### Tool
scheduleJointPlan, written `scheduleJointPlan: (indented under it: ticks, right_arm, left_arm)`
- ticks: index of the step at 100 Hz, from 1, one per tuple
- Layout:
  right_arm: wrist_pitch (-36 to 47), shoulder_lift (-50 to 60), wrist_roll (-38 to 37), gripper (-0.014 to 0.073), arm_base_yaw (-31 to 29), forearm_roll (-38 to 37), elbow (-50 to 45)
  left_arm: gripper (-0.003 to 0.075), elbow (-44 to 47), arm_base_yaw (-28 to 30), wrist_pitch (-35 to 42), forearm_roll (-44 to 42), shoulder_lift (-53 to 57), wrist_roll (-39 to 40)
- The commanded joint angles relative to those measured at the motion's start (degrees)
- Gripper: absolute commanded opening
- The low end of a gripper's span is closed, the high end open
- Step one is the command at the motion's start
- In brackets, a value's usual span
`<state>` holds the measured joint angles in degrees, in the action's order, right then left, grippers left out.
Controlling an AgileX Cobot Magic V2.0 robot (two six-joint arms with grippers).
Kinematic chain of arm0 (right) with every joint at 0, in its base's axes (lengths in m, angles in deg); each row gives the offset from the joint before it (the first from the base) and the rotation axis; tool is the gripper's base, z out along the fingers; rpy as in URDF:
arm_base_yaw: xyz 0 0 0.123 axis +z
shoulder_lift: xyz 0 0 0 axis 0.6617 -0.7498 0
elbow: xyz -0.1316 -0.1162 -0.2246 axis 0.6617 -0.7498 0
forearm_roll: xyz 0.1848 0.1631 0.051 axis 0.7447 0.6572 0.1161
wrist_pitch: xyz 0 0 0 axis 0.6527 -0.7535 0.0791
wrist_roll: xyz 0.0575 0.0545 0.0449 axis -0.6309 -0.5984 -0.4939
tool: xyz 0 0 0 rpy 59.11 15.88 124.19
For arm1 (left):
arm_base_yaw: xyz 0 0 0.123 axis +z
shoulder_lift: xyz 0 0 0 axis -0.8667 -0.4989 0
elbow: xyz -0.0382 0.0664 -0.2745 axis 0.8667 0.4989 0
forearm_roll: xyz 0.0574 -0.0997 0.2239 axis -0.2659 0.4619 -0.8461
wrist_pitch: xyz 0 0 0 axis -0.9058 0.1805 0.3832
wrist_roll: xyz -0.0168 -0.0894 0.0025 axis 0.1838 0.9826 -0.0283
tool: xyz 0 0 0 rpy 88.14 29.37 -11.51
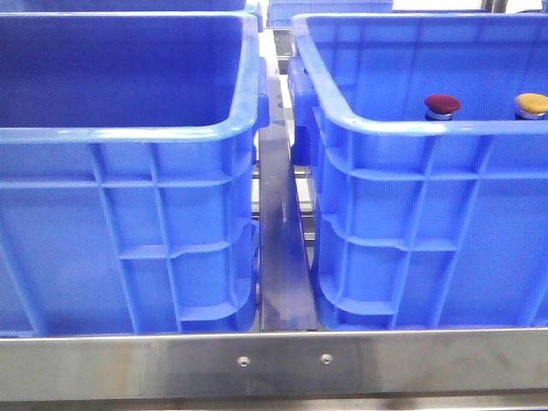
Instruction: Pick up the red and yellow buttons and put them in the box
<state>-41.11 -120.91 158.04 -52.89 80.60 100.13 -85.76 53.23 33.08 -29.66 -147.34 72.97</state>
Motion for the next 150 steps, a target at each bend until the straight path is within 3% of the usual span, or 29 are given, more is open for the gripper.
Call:
scheduleJointPlan:
  ticks: [1,43,75,150]
  right_arm:
    - [-0.18,4.45,0.16,-0.0067,-0.39,1.68,-0.52]
    - [3.46,24.59,0.16,-0.0067,-0.39,2.13,-14.55]
    - [3.50,41.35,0.16,-0.0067,-0.39,2.15,-23.69]
    - [1.01,42.75,0.16,-0.0067,-0.39,2.15,-23.90]
  left_arm:
    - [-0.0019,1.78,2.63,6.10,0.62,5.57,0.65]
    - [-0.0019,20.98,4.98,19.00,0.51,28.71,0.55]
    - [-0.0019,27.98,4.98,21.33,0.51,37.08,0.55]
    - [-0.0019,27.98,4.98,21.33,0.51,37.08,0.55]
